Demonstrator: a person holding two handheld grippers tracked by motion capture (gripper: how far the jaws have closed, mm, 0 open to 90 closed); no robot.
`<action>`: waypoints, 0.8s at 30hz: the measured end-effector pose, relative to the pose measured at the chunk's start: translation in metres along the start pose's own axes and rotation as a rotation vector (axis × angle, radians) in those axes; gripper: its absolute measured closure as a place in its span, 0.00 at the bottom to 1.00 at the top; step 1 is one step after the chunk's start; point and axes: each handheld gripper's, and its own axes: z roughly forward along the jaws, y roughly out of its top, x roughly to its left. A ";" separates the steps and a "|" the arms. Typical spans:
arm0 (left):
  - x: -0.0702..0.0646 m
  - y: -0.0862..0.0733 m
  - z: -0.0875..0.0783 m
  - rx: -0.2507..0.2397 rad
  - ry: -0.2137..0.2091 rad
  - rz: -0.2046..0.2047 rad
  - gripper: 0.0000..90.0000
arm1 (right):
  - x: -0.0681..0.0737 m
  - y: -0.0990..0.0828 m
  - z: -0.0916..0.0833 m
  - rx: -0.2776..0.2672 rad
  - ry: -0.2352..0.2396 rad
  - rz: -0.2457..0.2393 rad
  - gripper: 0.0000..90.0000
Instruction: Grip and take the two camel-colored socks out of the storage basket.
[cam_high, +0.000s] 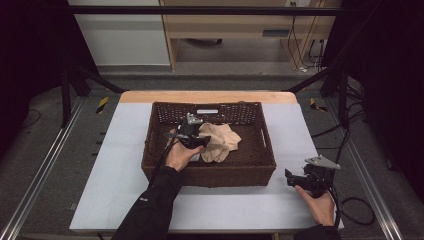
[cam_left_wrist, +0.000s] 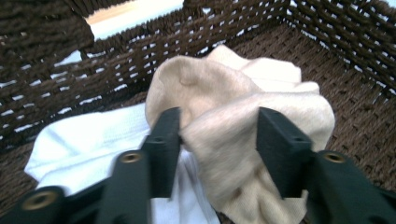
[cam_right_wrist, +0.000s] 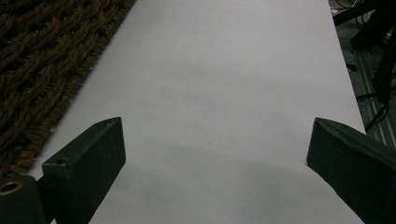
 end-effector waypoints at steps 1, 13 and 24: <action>0.000 0.000 0.000 0.013 -0.007 0.001 0.71 | 0.000 0.000 0.000 0.000 0.000 0.001 0.05; -0.003 0.001 -0.005 0.032 -0.059 0.004 0.95 | 0.000 0.000 -0.001 -0.003 0.000 0.003 0.05; -0.004 0.006 -0.023 -0.111 -0.075 -0.010 0.95 | -0.001 0.000 -0.001 -0.003 0.000 0.005 0.05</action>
